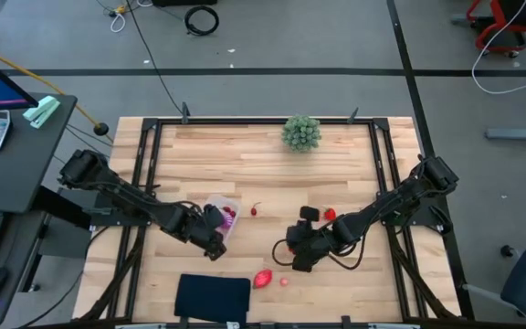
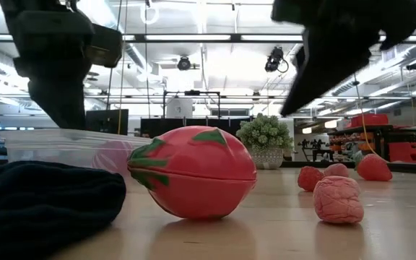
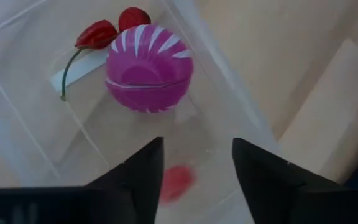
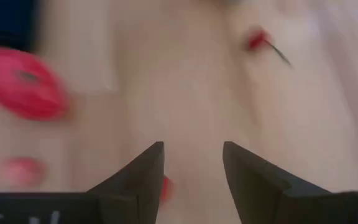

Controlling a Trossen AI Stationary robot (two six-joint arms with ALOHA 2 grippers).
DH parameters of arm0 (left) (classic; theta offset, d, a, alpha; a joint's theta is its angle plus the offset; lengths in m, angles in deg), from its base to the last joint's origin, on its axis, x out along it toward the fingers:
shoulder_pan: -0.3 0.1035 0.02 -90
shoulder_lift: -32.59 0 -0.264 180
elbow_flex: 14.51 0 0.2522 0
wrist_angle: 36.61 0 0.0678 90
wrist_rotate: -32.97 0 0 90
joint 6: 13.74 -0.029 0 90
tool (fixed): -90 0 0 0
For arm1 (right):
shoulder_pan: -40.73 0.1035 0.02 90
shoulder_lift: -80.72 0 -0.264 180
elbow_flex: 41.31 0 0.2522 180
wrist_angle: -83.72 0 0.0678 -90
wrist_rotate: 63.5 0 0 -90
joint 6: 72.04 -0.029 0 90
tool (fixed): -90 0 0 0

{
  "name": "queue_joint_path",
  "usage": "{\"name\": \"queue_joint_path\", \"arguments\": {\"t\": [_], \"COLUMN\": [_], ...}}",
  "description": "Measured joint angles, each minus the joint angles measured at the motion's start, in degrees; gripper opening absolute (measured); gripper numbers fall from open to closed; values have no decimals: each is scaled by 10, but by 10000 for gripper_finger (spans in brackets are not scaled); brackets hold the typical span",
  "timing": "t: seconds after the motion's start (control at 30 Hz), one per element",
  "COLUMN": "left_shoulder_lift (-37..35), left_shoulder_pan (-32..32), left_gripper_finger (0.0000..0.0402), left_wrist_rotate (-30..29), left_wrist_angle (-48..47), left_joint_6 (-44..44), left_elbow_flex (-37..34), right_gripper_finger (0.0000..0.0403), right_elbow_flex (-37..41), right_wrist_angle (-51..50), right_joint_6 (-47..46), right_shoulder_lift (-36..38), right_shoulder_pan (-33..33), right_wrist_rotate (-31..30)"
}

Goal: Pick and placing Produce into tupperware
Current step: Put the red dragon fruit into the transparent bin

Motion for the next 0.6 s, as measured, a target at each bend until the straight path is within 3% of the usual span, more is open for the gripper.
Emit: {"name": "queue_joint_path", "arguments": {"t": [0.13,0.3,0.5,0.6], "left_shoulder_lift": [-5,-6,-6,-6], "left_shoulder_pan": [0,0,-1,-1], "left_gripper_finger": [229,237,229,224], "left_wrist_rotate": [0,0,0,0], "left_wrist_angle": [31,44,50,54], "left_joint_6": [-13,-22,-28,-39], "left_elbow_flex": [0,0,0,0], "right_gripper_finger": [182,179,171,172], "right_elbow_flex": [0,0,0,0], "right_wrist_angle": [81,160,230,258], "right_joint_6": [119,254,294,292], "right_shoulder_lift": [0,0,0,-3], "right_shoulder_pan": [2,8,3,-3], "right_wrist_rotate": [74,205,208,240]}}
